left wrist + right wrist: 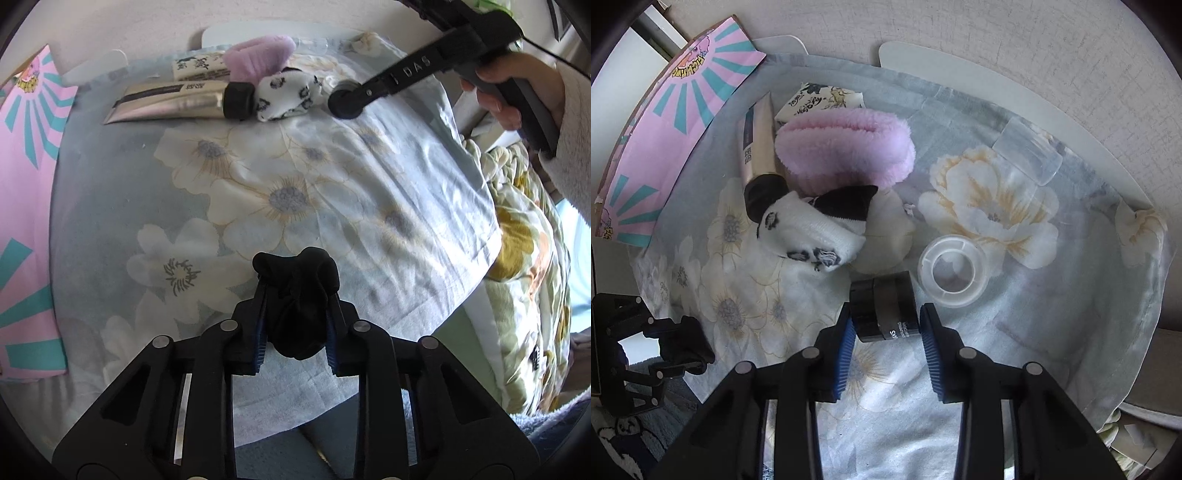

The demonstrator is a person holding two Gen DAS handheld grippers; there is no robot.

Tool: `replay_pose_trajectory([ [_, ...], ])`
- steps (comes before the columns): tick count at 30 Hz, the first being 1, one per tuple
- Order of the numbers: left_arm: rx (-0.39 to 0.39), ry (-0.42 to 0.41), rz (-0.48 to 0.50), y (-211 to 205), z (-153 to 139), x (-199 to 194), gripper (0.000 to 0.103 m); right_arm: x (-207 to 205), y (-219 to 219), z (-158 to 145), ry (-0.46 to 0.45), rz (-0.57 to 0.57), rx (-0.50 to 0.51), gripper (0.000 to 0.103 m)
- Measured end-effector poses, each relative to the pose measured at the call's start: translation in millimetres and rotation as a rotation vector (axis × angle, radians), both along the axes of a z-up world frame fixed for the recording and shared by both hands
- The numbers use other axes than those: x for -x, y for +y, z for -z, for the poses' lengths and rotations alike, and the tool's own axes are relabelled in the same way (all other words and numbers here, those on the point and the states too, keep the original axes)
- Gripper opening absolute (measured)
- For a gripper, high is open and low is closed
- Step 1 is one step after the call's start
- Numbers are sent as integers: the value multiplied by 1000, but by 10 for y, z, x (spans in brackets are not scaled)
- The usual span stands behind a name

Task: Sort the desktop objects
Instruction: 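Grasp a black fluffy item with left tool while right tool grasps the black jar, then carry the black item with left tool while right tool carries the jar to the box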

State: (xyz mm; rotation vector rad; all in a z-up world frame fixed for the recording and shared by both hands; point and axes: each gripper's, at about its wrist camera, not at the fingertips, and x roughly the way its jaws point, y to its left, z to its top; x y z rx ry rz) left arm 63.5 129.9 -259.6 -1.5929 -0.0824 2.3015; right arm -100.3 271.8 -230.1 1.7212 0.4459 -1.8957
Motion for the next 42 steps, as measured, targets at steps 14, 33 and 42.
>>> replay_pose_trajectory([
  [14,-37,38,-57,-194,-462,214,22,-75,135,-330,-2,26,-9,28],
  [33,-15,105,-352,-1524,-1559,619,22,327,-689,-1229,105,-39,35,28],
  [42,69,108,-434,-2173,-1820,490,22,479,-1698,-1608,160,-214,55,28],
])
